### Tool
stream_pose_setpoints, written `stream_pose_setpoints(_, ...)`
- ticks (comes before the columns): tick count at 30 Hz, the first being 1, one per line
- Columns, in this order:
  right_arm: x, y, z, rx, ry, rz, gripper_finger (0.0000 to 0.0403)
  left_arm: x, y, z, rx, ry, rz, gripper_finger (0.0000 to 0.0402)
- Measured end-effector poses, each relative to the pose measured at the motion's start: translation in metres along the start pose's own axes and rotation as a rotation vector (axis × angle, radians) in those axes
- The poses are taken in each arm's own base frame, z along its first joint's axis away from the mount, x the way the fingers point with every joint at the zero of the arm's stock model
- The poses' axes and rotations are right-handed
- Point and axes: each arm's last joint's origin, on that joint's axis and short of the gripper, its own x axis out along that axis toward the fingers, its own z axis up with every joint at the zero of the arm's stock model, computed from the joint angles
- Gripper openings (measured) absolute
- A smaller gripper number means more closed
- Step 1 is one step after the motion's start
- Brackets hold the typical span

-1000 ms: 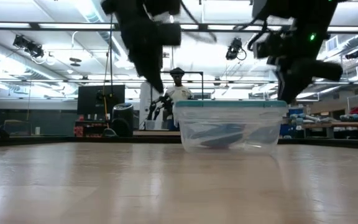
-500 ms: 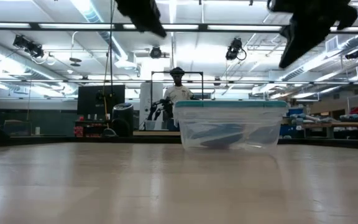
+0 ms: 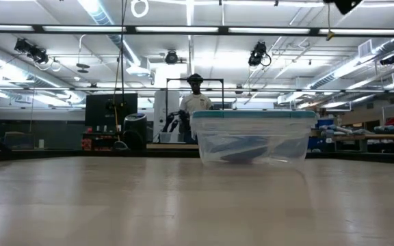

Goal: Roll bandage
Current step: Return to Home Position

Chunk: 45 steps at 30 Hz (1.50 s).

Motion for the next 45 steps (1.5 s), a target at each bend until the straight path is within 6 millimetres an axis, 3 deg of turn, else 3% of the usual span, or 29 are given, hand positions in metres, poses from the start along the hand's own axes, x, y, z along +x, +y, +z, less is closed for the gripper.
stream_pose_setpoints(5,-0.021,0.001,-0.005,-0.02,-0.175,0.097,0.0,-0.025,-0.004,-0.029,-0.043,-0.158,0.01,0.0)
stream_pose_setpoints(9,-0.027,0.0,-0.021,-0.054,-0.299,0.149,0.0,-0.037,-0.009,-0.059,-0.09,-0.23,0.013,0.0)
stream_pose_setpoints(20,-0.01,0.0,-0.086,-0.035,-0.419,0.265,0.0,-0.065,-0.018,-0.125,-0.228,-0.38,-0.021,0.0)
stream_pose_setpoints(30,-0.002,0.001,-0.116,0.005,-0.498,0.383,0.0001,-0.063,-0.028,-0.179,-0.308,-0.496,-0.096,0.0)
stream_pose_setpoints(35,0.003,0.0,-0.129,0.024,-0.513,0.389,0.0001,-0.06,-0.032,-0.195,-0.292,-0.606,-0.141,0.0)
stream_pose_setpoints(45,0.013,0.002,-0.148,0.026,-0.492,0.406,0.0001,-0.048,-0.037,-0.224,-0.332,-0.664,-0.176,0.0)
